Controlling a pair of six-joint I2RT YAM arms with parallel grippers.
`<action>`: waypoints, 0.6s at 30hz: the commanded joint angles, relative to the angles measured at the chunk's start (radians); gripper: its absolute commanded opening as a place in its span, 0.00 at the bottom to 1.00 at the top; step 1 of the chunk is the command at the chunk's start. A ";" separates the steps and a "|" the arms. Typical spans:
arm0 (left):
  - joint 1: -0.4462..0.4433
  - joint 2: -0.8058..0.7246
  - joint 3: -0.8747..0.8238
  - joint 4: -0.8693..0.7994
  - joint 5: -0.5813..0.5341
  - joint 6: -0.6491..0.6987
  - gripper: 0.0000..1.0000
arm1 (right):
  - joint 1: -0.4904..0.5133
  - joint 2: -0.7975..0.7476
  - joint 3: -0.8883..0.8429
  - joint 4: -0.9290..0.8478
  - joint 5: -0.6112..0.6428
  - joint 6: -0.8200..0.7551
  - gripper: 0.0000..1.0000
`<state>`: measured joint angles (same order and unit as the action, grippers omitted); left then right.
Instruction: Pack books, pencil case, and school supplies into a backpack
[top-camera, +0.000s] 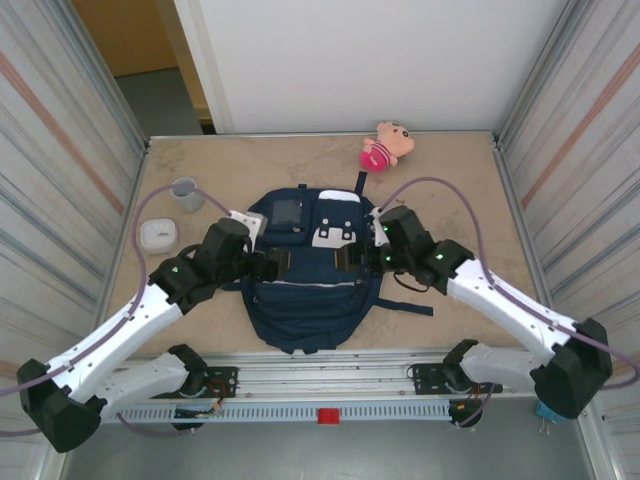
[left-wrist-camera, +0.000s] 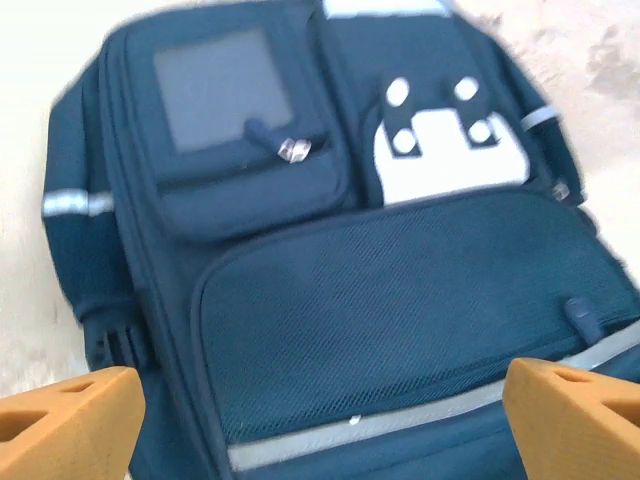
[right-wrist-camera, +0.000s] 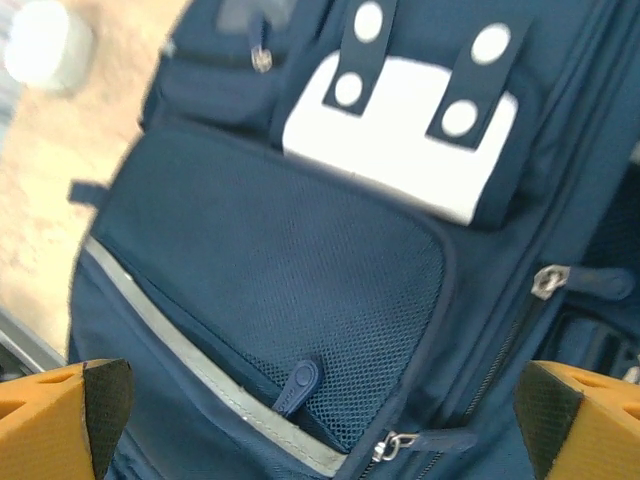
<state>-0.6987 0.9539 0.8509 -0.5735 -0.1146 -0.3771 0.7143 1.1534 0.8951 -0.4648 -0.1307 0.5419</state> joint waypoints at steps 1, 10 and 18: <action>0.011 0.014 -0.094 -0.037 -0.029 -0.141 0.92 | 0.046 0.071 -0.038 -0.001 0.041 0.031 0.99; 0.016 0.163 -0.361 0.203 -0.022 -0.281 0.73 | 0.005 0.268 -0.231 0.163 0.060 0.156 0.99; 0.015 0.294 -0.382 0.407 -0.020 -0.307 0.71 | -0.147 0.337 -0.230 0.252 0.050 0.118 0.98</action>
<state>-0.6930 1.1980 0.4934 -0.2283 -0.1146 -0.6559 0.6163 1.4422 0.6781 -0.2066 -0.1543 0.6506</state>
